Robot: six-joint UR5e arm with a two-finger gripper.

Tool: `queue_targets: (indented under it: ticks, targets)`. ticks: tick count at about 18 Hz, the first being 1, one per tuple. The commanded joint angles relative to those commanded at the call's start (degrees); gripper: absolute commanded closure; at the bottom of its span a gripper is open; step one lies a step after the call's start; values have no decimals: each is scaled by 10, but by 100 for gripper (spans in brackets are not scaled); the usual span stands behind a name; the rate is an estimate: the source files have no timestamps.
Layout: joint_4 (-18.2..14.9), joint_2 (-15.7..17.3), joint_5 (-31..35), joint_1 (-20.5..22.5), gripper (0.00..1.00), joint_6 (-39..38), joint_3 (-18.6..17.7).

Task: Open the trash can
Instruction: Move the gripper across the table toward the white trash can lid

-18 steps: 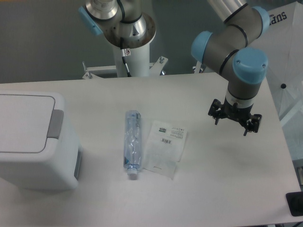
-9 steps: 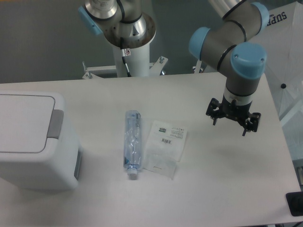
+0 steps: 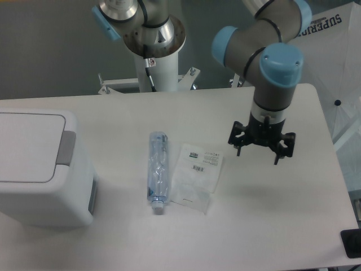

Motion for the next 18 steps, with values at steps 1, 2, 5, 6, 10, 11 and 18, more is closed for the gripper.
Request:
queue_targets:
  ticks: [1,2,5,6,10,11,18]
  targets:
    - [-1,6,-24,0,0,-27,0]
    - [-3,17,-47,0,0,-58,2]
    - [-10,32,-81,-15,0,-113,9]
    - [-13,38,-84,-25,0,-130,11]
    - [-14,42,-107,-63,0,-183,21]
    - [-14,45,-118,-69,0,-198,23]
    - [-17,53,-195,-112,0,-291,100]
